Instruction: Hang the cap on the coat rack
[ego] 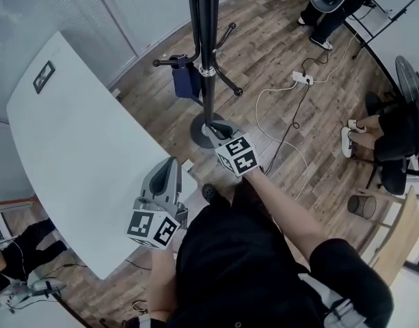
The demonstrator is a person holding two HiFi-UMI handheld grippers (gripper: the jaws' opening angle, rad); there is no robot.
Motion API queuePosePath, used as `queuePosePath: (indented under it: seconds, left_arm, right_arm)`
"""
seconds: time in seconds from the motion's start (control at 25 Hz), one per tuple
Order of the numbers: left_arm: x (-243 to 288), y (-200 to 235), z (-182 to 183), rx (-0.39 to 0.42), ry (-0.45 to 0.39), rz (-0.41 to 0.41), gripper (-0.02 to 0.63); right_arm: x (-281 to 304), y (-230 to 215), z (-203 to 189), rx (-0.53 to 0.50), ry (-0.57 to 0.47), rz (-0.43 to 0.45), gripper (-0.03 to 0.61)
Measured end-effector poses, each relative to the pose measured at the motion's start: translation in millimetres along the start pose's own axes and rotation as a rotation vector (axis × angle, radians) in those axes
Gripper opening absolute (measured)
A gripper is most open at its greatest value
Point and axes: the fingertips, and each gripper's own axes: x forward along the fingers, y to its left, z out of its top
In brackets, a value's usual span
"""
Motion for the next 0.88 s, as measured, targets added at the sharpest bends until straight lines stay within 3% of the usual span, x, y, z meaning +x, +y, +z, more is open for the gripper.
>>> queuePosePath:
  seconds: [0.48, 0.88]
  left_arm:
    - [10, -16, 1, 0.007, -0.022, -0.001, 0.015]
    - [43, -71, 2, 0.007, -0.051, -0.009, 0.015]
  right_arm:
    - [-56, 1, 46, -0.051, -0.125, 0.015, 0.046]
    - [-126, -25, 72, -0.113, -0.193, 0.054, 0.044]
